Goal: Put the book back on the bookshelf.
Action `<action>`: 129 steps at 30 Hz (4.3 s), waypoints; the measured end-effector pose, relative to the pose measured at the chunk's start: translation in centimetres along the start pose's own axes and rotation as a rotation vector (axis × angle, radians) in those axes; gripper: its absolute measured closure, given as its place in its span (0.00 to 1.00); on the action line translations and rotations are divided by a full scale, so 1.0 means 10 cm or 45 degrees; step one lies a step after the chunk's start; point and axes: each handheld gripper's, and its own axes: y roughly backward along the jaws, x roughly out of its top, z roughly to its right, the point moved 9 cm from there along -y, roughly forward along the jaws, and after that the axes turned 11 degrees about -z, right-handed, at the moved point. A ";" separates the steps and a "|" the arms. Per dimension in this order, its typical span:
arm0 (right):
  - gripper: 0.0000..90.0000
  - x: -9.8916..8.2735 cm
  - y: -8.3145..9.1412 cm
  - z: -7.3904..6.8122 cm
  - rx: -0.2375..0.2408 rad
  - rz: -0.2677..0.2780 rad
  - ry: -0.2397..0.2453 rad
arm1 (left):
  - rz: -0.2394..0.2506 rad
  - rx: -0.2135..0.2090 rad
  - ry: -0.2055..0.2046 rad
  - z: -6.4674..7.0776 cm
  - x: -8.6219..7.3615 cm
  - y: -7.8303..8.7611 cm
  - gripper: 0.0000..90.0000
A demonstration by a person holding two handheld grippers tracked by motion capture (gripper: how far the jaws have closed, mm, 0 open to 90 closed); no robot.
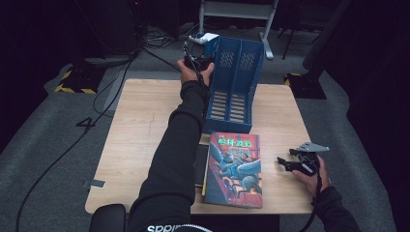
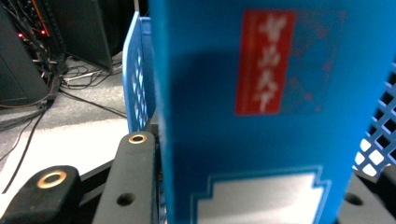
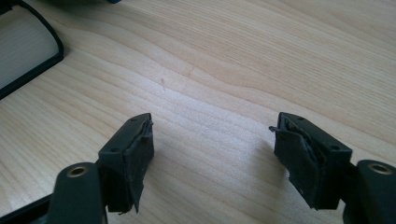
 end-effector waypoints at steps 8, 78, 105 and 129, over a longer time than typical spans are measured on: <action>0.32 0.00 0.00 0.00 -0.002 0.002 0.010 | -0.045 -0.037 0.059 -0.10 -0.28 -0.15 0.67; 0.30 0.00 -0.01 -0.01 0.009 -0.005 0.005 | -0.198 -0.026 -0.321 -0.10 -0.62 0.38 0.66; 0.30 0.00 -0.01 -0.01 0.010 -0.006 0.001 | -0.055 -0.028 -0.174 -0.13 -0.21 0.14 0.67; 0.30 -0.01 0.00 -0.01 0.011 -0.006 0.007 | 0.015 -0.005 -0.130 -0.32 -0.46 0.16 0.65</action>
